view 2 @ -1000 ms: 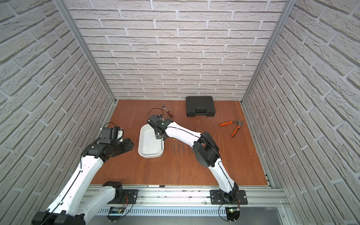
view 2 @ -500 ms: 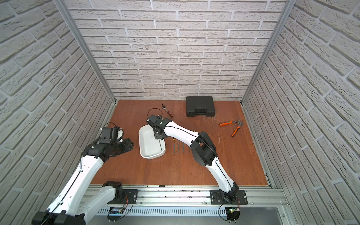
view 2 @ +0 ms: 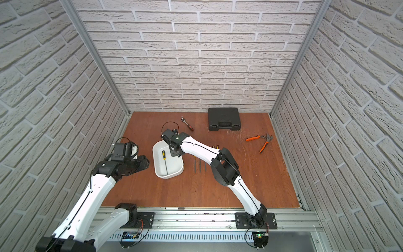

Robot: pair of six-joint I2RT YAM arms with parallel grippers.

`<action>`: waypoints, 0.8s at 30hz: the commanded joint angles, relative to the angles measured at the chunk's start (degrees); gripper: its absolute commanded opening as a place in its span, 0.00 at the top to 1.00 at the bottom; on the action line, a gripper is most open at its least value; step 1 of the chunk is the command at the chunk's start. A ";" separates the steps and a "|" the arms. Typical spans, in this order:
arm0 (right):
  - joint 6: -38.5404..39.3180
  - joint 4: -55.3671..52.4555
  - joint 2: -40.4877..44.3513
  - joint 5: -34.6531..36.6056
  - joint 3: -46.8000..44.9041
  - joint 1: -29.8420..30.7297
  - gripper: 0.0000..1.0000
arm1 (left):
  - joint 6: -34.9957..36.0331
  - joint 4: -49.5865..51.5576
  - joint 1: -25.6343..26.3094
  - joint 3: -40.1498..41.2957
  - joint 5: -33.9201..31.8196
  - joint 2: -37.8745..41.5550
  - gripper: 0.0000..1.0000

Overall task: Take the file tool out of the storage box
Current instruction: Pick up the file tool from the storage box.

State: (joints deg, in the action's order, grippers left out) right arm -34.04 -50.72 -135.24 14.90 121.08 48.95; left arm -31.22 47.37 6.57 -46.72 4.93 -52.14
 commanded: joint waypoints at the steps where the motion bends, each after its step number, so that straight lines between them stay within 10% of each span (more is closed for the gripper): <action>1: -0.74 2.96 -0.24 -1.07 -0.94 0.14 0.84 | 1.23 1.16 0.38 -0.92 -1.07 0.43 0.44; 7: 0.27 3.64 1.64 -0.38 -1.04 0.01 0.58 | 1.16 1.30 0.37 -0.83 -1.33 0.46 0.44; 24: 1.24 13.69 6.88 -6.49 -1.02 4.23 0.56 | 0.08 0.87 0.28 0.04 -2.29 2.16 0.44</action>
State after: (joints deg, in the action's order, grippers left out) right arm -32.27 -40.29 -126.15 12.43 119.35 51.27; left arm -30.74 48.38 6.57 -46.72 3.22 -50.85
